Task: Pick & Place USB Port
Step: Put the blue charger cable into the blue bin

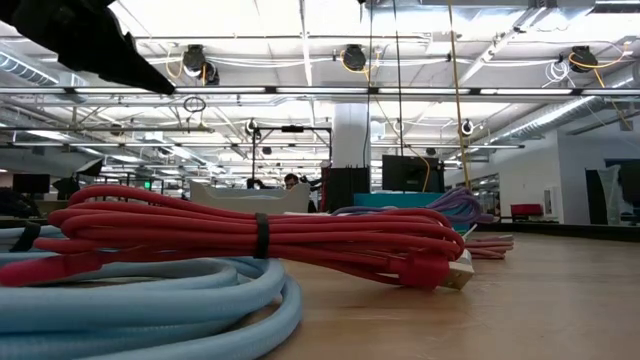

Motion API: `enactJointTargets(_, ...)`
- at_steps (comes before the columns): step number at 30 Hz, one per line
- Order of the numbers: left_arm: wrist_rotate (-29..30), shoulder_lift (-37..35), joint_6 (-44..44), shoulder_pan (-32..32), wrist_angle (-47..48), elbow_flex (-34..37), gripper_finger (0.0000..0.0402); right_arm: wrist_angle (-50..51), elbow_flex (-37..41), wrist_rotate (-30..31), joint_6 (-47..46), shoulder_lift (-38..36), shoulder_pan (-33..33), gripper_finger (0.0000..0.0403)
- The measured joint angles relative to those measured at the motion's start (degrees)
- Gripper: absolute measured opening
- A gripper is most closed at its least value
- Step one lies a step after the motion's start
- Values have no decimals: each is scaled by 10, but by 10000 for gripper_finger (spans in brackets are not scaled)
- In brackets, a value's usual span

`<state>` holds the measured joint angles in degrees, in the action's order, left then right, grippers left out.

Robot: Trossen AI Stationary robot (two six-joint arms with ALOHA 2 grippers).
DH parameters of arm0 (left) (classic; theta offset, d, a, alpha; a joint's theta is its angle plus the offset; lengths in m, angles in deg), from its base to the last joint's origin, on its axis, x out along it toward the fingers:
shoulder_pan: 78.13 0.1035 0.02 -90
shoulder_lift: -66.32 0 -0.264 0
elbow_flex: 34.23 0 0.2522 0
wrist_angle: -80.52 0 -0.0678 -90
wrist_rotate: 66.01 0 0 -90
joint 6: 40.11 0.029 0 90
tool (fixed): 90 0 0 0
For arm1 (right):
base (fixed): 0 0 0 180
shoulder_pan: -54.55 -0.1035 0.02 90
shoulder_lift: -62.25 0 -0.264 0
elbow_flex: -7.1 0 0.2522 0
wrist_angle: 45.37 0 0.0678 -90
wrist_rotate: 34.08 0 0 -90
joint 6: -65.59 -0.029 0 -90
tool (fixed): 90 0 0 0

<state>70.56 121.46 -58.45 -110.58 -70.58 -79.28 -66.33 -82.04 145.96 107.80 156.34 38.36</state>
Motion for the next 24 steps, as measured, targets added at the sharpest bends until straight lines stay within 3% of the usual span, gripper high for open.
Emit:
enactJointTargets(5, 0, 0, 0, 0, 1, 0, 138, 4, 0, -29, -8, -18, 79, 197)
enactJointTargets(8, 0, 0, 2, 0, 1, 0, 138, 10, 0, -135, -27, -20, 138, 197)
enactJointTargets(10, 0, 0, 2, 2, 1, 0, 138, 57, -4, -211, -101, -20, 171, 197)
enactJointTargets(11, 0, 0, 2, 3, 1, 0, 138, 126, -12, -270, -166, -20, 185, 197)
enactJointTargets(12, 0, 0, 3, 4, 1, 0, 138, 220, -27, -366, -251, -20, 198, 196)
enactJointTargets(14, 0, 0, 6, 6, 2, 0, 138, 361, -58, -641, -443, -18, 231, 194)
enactJointTargets(16, 0, 0, 6, 7, 4, 0, 138, 384, -64, -898, -540, -7, 250, 187)
enactJointTargets(17, 0, 0, 5, 7, 8, 0, 138, 377, -64, -970, -566, 12, 242, 183)
enactJointTargets(18, -1, 0, 2, 7, 13, 0, 138, 379, -62, -1008, -581, 25, 228, 178)
enactJointTargets(20, -12, 0, -7, 7, 20, 0, 138, 454, -47, -1026, -590, 38, 181, 169)
enactJointTargets(22, -37, 1, -19, 7, 28, 0, 138, 560, -41, -1019, -597, 64, 126, 159)
enactJointTargets(24, -77, 1, -28, 7, 28, 1, 138, 643, -45, -968, -616, 76, 72, 150)
